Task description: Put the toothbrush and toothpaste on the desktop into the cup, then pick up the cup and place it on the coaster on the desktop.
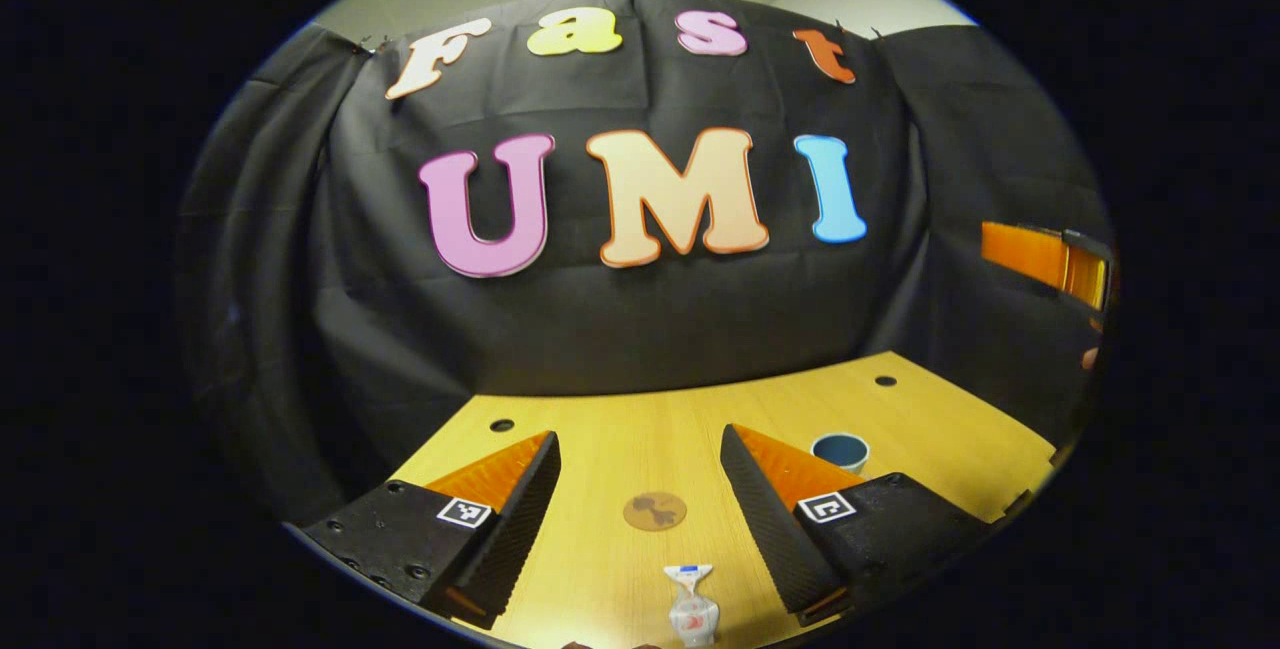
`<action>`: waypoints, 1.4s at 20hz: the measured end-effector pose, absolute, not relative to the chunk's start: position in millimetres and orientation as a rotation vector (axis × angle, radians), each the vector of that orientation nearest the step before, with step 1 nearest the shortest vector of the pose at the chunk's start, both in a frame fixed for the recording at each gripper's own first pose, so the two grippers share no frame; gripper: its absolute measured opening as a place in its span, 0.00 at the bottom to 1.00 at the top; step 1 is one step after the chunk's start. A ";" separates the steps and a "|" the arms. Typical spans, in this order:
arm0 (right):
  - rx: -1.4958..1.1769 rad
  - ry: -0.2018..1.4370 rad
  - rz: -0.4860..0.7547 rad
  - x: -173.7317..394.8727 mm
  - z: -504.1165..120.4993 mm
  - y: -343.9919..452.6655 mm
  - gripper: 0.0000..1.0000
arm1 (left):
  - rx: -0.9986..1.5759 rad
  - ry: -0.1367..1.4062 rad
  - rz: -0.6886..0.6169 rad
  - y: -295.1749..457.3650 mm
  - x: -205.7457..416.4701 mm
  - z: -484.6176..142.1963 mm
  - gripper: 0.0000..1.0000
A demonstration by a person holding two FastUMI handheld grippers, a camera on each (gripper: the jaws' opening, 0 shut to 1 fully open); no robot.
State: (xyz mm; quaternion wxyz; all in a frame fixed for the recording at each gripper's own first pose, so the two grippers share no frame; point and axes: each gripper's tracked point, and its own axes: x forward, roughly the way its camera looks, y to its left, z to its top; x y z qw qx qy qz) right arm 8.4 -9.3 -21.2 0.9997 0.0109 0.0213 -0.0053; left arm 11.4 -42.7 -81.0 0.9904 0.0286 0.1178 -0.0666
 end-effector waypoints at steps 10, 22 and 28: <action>0.054 0.369 -0.012 -4.6 -137.0 -6.6 0.99 | 0.079 0.251 -0.154 -48.7 10.3 -90.1 0.96; 0.010 0.839 0.029 -45.1 -285.5 16.4 0.98 | 0.094 0.237 -0.101 -23.7 2.7 -85.6 0.96; -0.006 1.015 0.043 -56.4 -332.8 27.6 0.98 | 0.103 0.240 -0.056 -3.4 -4.4 -86.8 0.96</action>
